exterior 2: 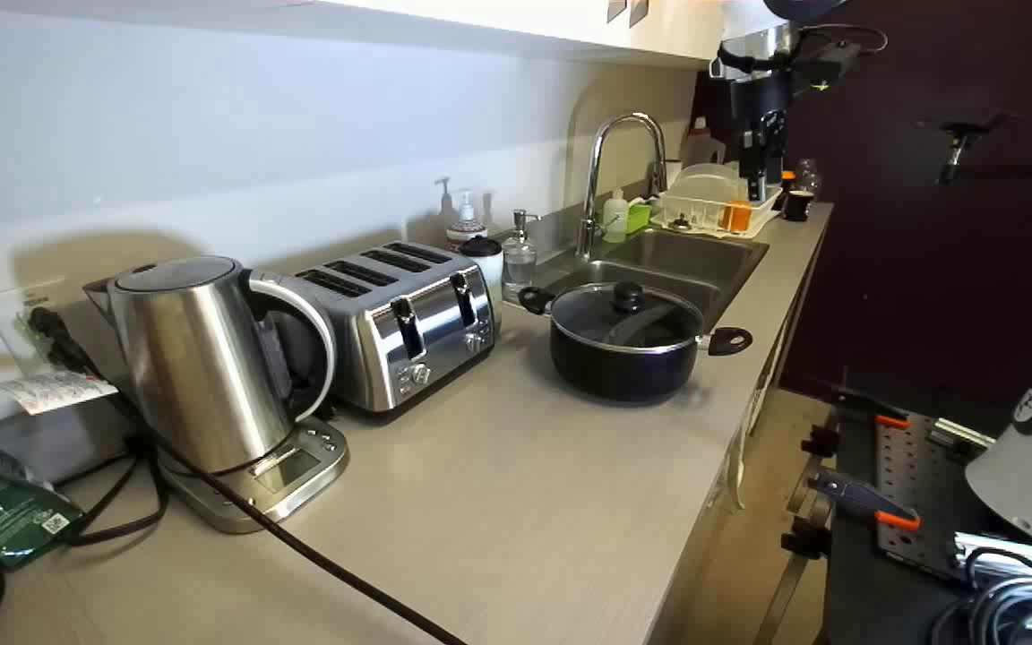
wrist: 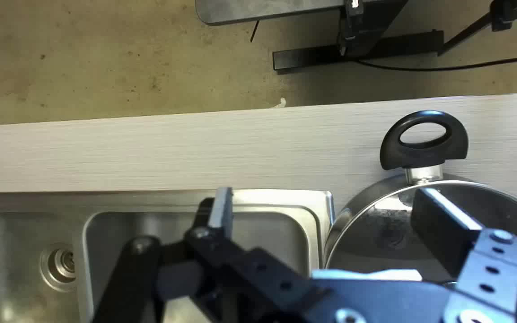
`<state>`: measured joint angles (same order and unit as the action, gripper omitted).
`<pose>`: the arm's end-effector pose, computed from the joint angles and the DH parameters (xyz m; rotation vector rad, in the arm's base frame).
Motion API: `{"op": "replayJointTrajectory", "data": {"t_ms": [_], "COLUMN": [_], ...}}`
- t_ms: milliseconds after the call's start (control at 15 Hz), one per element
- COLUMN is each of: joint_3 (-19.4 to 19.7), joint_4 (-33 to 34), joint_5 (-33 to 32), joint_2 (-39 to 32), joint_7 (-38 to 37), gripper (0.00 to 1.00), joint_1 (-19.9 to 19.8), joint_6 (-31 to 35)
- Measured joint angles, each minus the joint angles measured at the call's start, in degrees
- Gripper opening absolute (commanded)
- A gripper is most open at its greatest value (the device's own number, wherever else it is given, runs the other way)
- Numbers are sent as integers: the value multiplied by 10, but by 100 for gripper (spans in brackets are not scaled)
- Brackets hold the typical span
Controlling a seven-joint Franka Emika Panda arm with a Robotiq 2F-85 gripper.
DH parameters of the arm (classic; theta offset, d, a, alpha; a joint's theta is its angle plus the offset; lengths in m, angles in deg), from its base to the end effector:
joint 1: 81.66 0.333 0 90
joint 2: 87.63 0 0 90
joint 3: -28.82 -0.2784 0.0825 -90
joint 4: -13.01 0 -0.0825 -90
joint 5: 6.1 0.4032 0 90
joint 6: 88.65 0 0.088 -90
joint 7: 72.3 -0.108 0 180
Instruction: Take the lid off of the pot
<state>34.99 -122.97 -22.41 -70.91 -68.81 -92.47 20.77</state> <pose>0.4350 -0.1534 0.3780 2.9263 -0.1609 -0.3063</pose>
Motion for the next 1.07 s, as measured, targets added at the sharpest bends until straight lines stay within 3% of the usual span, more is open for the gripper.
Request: {"op": "replayJointTrajectory", "data": {"t_ms": [600, 1067], "joint_3": [0, -39], "joint_4": [0, -5], "joint_5": [0, -2], "joint_2": [0, -2], "joint_7": [0, 14], "gripper": [100, 100], "joint_1": [4, 63], "joint_6": [2, 26]}}
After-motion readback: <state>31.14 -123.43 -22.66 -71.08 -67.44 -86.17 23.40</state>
